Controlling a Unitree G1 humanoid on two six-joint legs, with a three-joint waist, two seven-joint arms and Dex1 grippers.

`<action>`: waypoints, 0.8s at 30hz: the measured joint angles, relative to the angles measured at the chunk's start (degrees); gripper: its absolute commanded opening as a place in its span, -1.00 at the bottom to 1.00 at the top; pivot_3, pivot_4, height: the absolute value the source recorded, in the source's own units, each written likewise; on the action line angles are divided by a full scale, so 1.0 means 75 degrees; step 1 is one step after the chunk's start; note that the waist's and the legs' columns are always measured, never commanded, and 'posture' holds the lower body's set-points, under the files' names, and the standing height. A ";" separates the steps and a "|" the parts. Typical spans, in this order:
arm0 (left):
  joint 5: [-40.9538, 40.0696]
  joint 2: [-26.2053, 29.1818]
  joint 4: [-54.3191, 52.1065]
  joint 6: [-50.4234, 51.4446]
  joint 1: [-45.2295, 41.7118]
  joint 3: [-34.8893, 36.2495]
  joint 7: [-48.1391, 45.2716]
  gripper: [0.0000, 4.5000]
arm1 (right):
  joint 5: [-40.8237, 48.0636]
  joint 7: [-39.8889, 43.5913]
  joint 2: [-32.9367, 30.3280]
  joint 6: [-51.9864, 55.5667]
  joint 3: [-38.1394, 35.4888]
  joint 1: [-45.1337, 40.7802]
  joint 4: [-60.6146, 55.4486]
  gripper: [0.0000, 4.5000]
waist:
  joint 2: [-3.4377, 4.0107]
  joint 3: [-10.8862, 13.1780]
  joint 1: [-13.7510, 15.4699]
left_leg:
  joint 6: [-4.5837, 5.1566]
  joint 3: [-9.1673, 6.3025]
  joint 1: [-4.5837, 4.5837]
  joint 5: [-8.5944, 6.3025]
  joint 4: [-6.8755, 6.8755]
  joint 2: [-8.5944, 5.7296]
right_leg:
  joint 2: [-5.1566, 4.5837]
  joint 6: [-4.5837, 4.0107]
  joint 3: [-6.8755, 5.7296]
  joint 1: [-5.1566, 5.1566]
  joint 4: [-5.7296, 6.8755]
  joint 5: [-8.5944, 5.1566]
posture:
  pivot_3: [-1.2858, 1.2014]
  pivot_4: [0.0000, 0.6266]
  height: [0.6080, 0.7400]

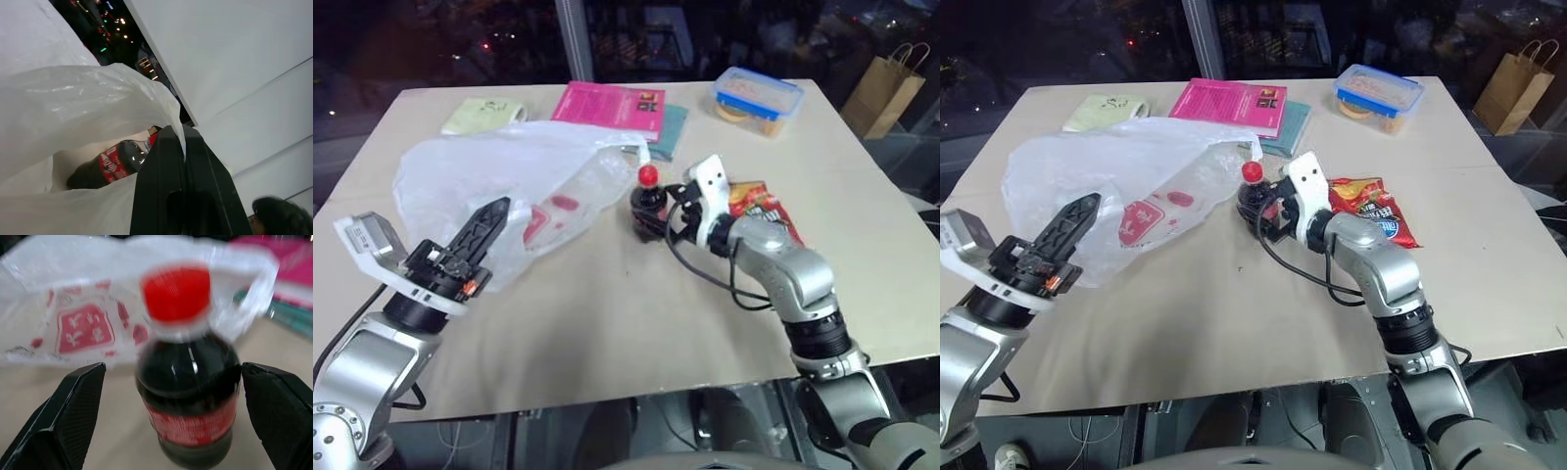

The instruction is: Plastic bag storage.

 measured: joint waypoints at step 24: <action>-0.0002 0.0266 -0.0322 -0.0279 0.0120 -0.0882 -0.0788 -1.00 | 0.0168 0.0251 0.0759 0.0224 -0.0678 -0.0322 0.0902 0.40 | 0.0025 0.0018 -0.0008 | 0.0000 -0.0005 -0.0034 0.0000 -0.0013 0.0008 | 0.0008 -0.0001 -0.0004 -0.0038 -0.0001 -0.0001 | 0.03 -0.52 1.00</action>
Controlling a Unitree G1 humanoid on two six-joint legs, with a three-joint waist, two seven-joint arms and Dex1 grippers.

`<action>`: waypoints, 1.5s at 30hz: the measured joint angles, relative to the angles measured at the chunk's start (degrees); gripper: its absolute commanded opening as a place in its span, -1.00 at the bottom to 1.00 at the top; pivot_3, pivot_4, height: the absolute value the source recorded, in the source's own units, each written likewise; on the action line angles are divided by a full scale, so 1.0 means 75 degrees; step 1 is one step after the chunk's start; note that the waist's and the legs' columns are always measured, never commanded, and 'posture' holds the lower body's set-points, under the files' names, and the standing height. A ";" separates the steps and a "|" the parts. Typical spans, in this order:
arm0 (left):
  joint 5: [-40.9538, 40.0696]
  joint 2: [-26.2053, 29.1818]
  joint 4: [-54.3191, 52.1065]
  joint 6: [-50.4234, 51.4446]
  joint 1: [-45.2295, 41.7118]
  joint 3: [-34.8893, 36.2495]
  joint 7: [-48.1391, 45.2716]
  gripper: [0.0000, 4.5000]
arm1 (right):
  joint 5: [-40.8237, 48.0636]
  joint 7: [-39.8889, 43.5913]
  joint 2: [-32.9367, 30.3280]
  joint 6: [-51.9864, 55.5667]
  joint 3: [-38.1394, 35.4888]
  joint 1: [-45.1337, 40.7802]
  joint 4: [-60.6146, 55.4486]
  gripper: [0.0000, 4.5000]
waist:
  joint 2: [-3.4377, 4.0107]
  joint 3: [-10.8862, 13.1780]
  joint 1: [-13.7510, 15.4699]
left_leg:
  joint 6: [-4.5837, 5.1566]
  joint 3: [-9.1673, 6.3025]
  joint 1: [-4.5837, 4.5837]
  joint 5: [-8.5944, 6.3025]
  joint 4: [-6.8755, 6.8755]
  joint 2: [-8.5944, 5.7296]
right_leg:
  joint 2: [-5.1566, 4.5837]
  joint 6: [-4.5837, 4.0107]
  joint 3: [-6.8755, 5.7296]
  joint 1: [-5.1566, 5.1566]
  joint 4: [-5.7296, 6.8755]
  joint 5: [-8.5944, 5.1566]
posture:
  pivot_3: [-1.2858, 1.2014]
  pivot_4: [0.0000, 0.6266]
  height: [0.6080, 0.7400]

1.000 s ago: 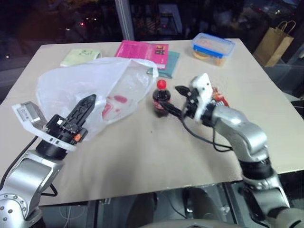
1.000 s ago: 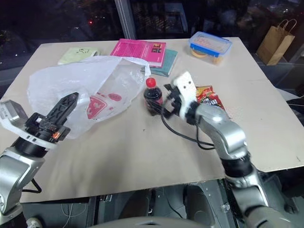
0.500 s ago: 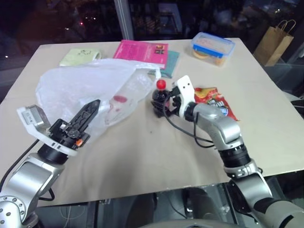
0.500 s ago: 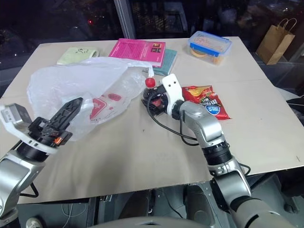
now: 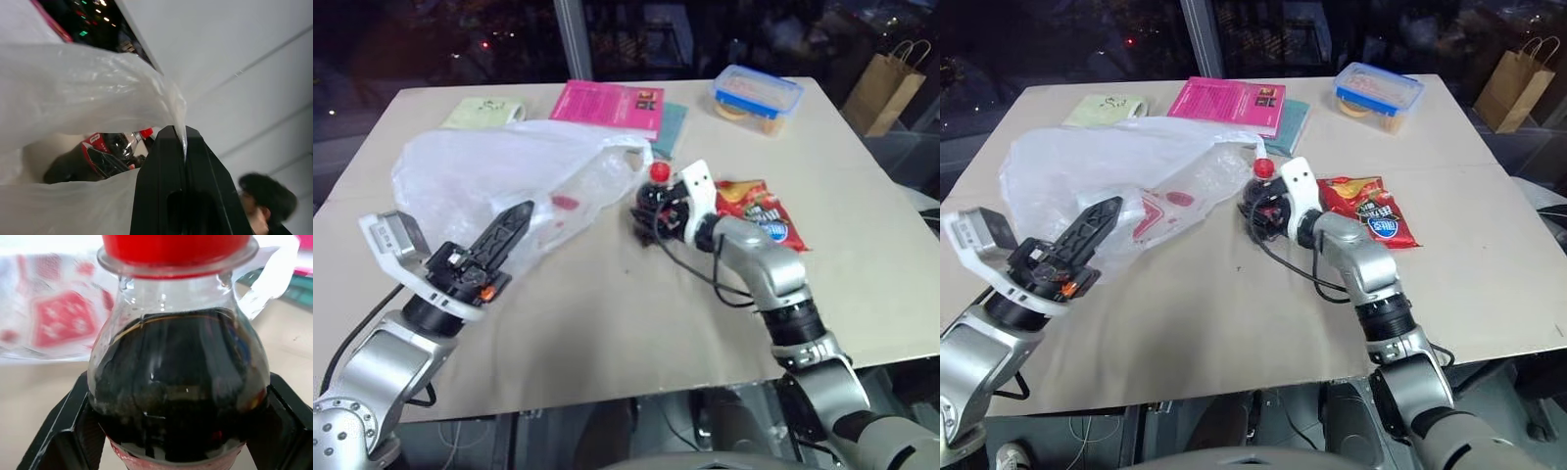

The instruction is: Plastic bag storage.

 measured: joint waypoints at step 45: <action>-0.0001 0.0513 0.0843 0.0730 -0.1960 -0.2500 -0.1054 -1.00 | 0.5501 -0.3876 0.1290 0.1493 -0.2667 -0.0134 -0.0116 0.40 | 0.0033 0.0019 -0.0280 | 0.0002 0.0024 -0.0065 0.0001 -0.0018 0.0019 | 0.0028 0.0027 0.0030 -0.0093 0.0017 0.0016 | 0.03 -0.52 1.00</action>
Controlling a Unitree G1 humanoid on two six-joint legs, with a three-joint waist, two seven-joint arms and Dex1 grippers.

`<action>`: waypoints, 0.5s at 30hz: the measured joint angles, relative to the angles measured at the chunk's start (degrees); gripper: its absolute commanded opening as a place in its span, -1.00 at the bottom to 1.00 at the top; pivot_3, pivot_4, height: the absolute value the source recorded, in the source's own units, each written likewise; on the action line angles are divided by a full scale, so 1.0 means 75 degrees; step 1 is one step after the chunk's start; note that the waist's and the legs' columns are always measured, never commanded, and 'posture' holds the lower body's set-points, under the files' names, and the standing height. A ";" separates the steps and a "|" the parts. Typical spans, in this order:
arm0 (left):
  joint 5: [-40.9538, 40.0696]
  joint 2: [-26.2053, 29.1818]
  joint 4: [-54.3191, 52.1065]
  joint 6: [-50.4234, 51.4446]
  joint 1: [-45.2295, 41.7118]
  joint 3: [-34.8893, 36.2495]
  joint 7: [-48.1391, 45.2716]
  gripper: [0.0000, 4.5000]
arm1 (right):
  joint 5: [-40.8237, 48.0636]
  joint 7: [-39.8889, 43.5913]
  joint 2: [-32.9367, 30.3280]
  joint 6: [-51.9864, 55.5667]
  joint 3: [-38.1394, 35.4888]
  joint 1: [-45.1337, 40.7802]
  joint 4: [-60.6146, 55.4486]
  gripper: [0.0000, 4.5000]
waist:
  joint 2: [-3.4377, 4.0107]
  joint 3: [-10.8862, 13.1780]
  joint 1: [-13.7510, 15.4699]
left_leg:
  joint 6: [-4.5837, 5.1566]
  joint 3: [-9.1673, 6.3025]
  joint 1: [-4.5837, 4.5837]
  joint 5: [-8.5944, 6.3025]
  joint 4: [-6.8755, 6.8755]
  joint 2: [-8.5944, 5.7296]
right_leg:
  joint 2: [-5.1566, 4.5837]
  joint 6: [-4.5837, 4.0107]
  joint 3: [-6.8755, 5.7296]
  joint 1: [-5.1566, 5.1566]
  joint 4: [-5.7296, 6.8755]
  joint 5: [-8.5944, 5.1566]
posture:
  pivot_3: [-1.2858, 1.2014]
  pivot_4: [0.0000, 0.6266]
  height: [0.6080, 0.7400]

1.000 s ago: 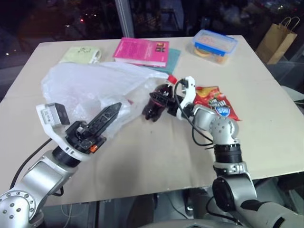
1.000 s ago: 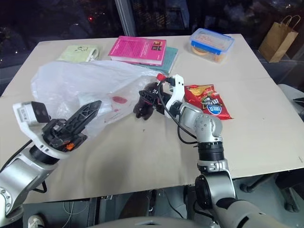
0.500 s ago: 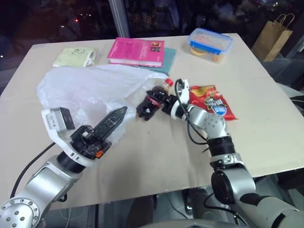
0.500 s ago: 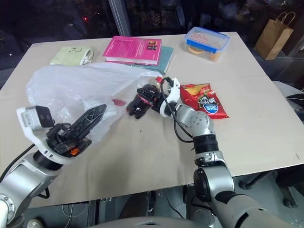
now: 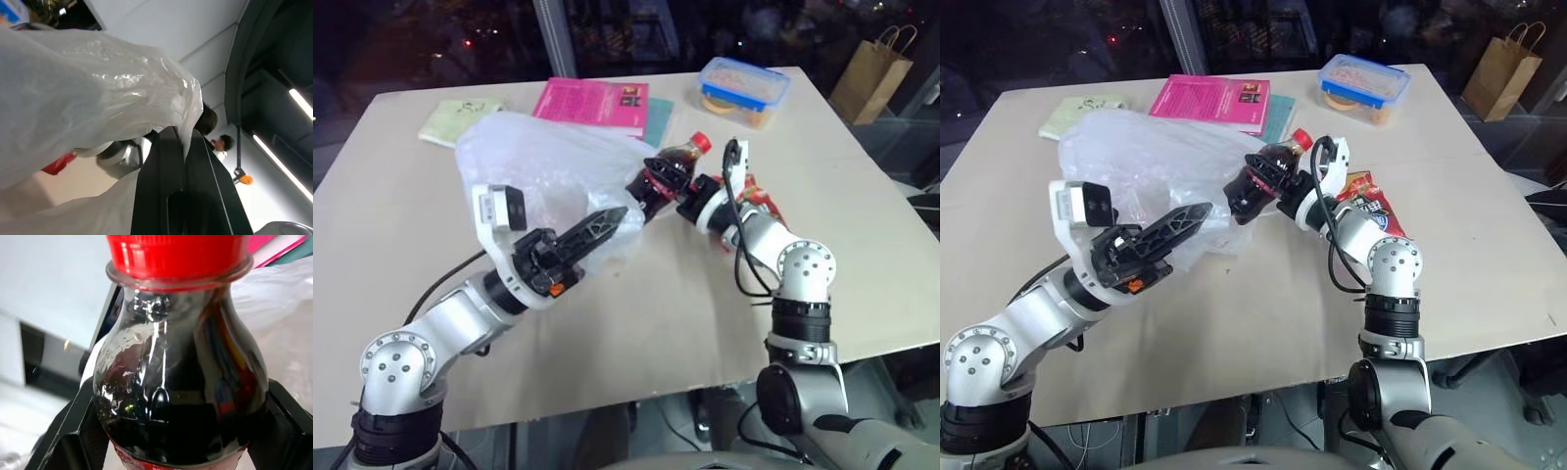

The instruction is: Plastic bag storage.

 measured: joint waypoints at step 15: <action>0.0000 -0.0881 -0.0505 -0.0426 0.0200 0.0358 0.1309 -1.00 | -0.0165 0.0167 0.0061 -0.0206 0.0407 0.0975 0.0547 0.40 | 0.0000 0.0000 0.0105 | 0.0000 0.0004 -0.0007 0.0000 0.0000 -0.0006 | -0.0011 0.0000 0.0003 0.0000 -0.0007 0.0001 | 0.03 -0.52 1.00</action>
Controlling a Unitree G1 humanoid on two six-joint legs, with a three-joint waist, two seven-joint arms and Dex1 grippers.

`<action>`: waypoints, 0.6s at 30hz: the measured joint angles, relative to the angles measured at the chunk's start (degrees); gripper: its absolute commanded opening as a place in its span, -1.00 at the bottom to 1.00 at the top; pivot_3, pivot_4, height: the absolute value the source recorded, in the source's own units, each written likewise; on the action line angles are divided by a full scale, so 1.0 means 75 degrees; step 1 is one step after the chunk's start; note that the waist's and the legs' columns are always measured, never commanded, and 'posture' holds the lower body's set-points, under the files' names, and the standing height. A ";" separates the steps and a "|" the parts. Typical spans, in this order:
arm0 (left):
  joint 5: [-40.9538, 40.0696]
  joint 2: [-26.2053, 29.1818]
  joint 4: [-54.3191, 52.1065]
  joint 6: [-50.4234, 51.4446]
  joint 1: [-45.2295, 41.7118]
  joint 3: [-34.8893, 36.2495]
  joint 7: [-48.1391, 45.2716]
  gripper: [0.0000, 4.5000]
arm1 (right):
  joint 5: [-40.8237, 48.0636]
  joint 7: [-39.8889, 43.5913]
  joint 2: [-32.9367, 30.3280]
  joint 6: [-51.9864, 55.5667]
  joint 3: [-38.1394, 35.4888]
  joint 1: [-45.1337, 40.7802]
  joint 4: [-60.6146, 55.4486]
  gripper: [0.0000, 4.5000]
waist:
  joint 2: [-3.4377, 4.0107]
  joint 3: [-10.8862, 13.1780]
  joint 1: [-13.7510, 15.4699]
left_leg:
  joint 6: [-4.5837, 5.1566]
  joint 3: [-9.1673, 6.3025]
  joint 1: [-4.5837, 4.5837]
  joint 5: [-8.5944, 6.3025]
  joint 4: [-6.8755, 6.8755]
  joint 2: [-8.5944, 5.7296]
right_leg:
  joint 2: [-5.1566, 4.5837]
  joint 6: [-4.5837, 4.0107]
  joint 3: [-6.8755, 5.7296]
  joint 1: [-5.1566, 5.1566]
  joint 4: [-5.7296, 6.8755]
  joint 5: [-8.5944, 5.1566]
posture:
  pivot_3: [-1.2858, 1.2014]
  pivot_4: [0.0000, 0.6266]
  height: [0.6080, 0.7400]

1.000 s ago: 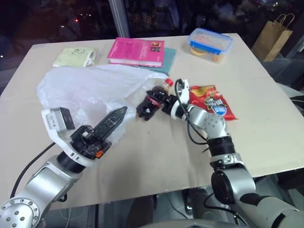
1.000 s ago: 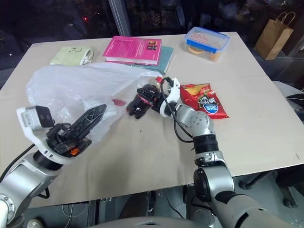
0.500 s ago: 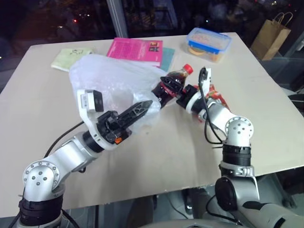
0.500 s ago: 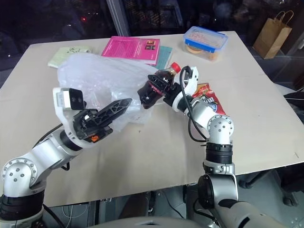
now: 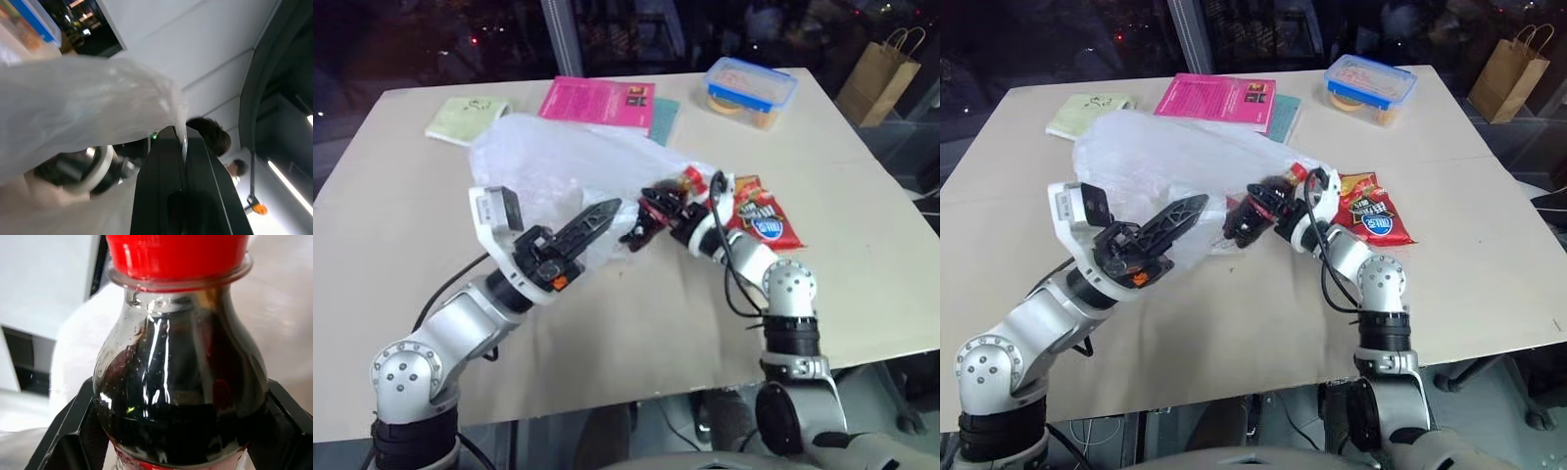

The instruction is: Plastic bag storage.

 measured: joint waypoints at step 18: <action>-0.0001 0.0615 -0.0693 -0.0282 0.0833 -0.0201 -0.0288 -1.00 | -0.0491 0.0575 -0.0018 -0.0450 0.0609 -0.0680 0.1183 0.40 | 0.0002 0.0001 -0.0021 | 0.0000 0.0001 0.0003 0.0000 0.0007 0.0004 | 0.0006 0.0000 0.0000 0.0003 0.0004 0.0000 | 0.03 -0.52 1.00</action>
